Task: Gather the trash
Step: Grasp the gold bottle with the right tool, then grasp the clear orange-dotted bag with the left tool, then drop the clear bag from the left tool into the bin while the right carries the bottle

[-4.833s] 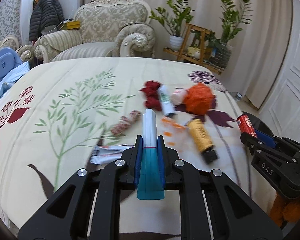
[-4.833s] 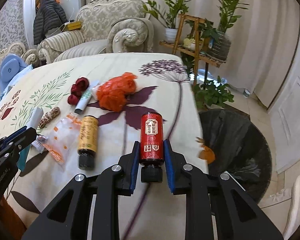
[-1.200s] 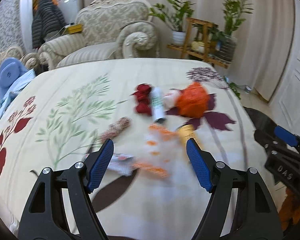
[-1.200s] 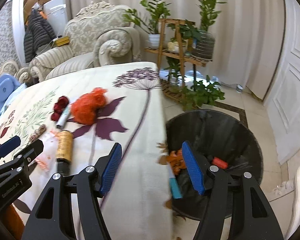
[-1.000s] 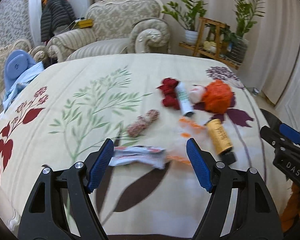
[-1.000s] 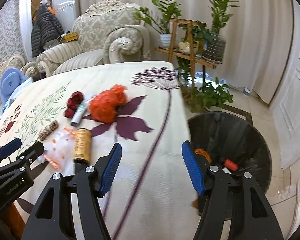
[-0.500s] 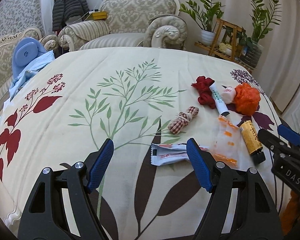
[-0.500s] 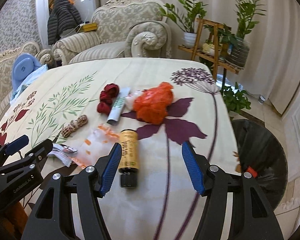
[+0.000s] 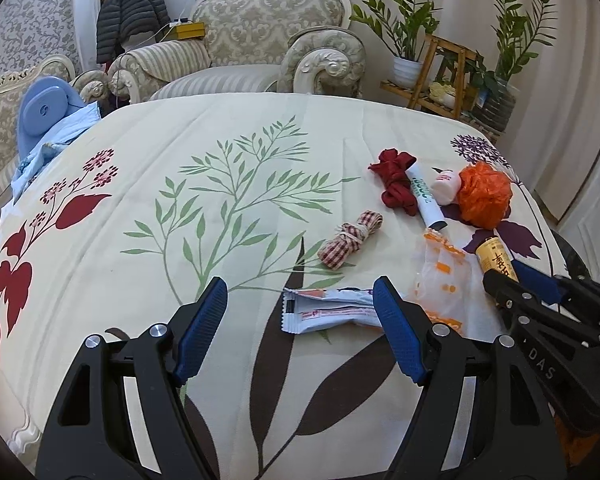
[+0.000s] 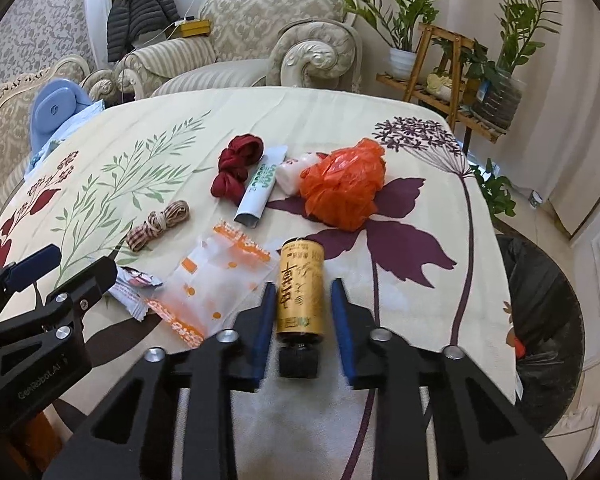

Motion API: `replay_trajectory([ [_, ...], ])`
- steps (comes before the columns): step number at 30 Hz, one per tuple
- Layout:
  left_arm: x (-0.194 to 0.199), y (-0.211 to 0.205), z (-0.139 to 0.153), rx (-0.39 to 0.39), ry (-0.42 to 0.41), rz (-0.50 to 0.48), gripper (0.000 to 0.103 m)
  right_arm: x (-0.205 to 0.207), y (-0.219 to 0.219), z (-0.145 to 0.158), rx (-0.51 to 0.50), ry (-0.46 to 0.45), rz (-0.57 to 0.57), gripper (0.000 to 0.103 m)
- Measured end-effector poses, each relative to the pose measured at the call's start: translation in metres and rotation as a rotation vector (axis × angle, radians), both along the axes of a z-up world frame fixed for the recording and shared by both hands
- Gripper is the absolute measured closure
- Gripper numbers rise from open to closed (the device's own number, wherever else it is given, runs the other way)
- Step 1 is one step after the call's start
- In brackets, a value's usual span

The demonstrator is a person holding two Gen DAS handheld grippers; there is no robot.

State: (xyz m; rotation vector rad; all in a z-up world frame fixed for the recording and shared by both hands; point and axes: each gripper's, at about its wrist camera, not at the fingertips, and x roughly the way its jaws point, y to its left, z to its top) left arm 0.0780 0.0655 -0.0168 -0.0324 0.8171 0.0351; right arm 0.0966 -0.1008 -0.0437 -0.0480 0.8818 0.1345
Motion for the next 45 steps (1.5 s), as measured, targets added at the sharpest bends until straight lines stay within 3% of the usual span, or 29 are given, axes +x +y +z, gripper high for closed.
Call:
replay_trajectory([
  [15,0.003,-0.057,0.005,-0.015,-0.003,-0.116,0.029,-0.023,-0.055,0.010,-0.007,-0.044,-0.100,0.078],
  [25,0.020,-0.090,-0.011,0.006,0.056,-0.167,0.031,-0.032,-0.096,0.006,0.010,-0.041,-0.171,0.078],
  [31,0.024,-0.096,-0.018,0.018,0.087,-0.198,0.063,-0.033,-0.104,0.002,0.025,-0.038,-0.180,0.078],
  [36,0.020,-0.100,-0.018,0.037,0.075,-0.221,0.071,-0.032,-0.107,0.000,0.034,-0.036,-0.183,0.078],
  [45,0.012,-0.105,-0.011,0.023,0.024,-0.231,0.073,-0.035,-0.113,-0.001,0.038,-0.041,-0.197,0.078],
])
